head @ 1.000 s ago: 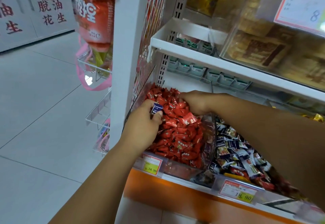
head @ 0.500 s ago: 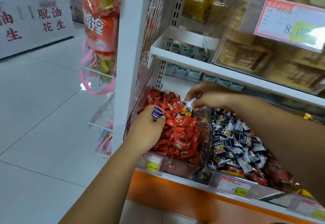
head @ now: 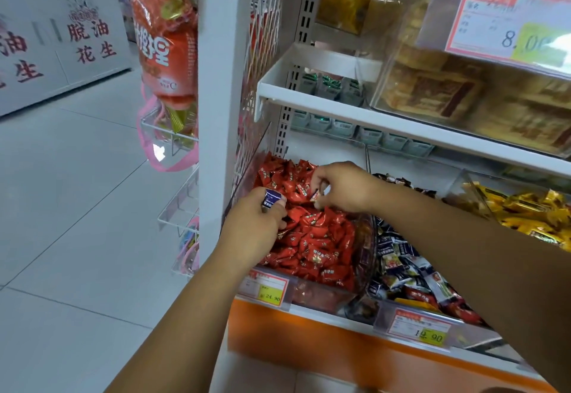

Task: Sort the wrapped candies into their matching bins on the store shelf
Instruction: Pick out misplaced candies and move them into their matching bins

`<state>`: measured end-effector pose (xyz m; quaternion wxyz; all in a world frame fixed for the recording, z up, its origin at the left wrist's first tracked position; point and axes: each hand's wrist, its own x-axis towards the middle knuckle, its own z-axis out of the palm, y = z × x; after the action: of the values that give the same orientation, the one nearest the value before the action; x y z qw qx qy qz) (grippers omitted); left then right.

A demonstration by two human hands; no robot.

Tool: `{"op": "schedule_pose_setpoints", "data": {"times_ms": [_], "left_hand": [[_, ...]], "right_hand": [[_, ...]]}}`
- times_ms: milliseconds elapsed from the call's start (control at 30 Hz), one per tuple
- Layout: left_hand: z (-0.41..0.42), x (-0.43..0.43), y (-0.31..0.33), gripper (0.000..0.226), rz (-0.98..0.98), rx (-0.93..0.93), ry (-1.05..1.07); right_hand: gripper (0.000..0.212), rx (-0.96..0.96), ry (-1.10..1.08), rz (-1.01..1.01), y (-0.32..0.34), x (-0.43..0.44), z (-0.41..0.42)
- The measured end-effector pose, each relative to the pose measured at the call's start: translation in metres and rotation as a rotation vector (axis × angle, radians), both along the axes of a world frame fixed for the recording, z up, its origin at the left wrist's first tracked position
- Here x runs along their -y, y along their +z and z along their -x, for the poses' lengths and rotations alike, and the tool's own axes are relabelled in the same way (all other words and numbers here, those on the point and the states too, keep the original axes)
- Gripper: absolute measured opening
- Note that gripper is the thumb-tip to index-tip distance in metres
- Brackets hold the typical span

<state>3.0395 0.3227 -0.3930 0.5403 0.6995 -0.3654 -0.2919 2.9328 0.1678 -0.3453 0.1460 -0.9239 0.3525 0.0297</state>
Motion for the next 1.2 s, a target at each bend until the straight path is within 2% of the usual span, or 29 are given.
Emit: {"op": "schedule_pose_setpoints", "data": {"times_ms": [133, 267, 400, 500, 600, 633, 700, 800, 867, 933, 1033, 1100, 1200], "left_hand": [[0.002, 0.001, 0.003, 0.009, 0.031, -0.147, -0.005], [0.005, 0.003, 0.008, 0.014, 0.063, -0.467, -0.049], [0.009, 0.003, 0.018, 0.029, 0.086, -1.002, -0.168], [0.006, 0.003, 0.02, 0.03, 0.105, -1.148, -0.185], [0.003, 0.005, 0.019, 0.025, 0.121, -1.131, -0.122], [0.003, 0.006, 0.018, 0.02, 0.124, -1.114, -0.096], [0.003, 0.007, 0.016, 0.008, 0.123, -1.093, -0.039], [-0.001, 0.006, 0.013, 0.012, 0.115, -1.082, 0.004], [-0.001, 0.006, 0.012, 0.012, 0.11, -1.057, 0.021], [-0.001, 0.007, 0.012, 0.009, 0.105, -0.977, 0.029], [-0.001, 0.007, 0.012, 0.004, 0.077, -0.844, 0.032], [-0.003, 0.007, 0.013, 0.004, 0.061, -0.782, 0.038], [-0.002, 0.007, 0.012, 0.004, 0.045, -0.731, 0.046]], "right_hand": [[0.027, 0.213, -0.087, -0.063, 0.008, -0.007, 0.009], [0.024, 0.398, -0.183, -0.417, 0.023, -0.024, 0.012], [0.022, 0.362, -0.118, -0.618, 0.027, -0.035, 0.006], [0.031, 0.311, -0.042, -0.707, 0.027, -0.042, 0.002], [0.033, 0.33, -0.037, -0.789, 0.037, -0.042, 0.005], [0.031, 0.329, -0.05, -0.721, 0.041, -0.037, 0.007], [0.023, 0.27, -0.109, -0.458, 0.046, -0.02, 0.011], [0.019, -0.018, -0.093, -0.111, 0.036, 0.01, 0.01], [0.023, -0.212, -0.009, -0.038, 0.023, 0.021, 0.0], [0.031, -0.335, 0.029, -0.045, 0.01, 0.024, -0.012], [0.047, -0.508, 0.115, 0.048, -0.004, 0.025, -0.022], [0.043, -0.539, 0.144, 0.096, -0.009, 0.023, -0.022], [0.027, -0.441, 0.109, 0.141, -0.012, 0.024, -0.019]]}}
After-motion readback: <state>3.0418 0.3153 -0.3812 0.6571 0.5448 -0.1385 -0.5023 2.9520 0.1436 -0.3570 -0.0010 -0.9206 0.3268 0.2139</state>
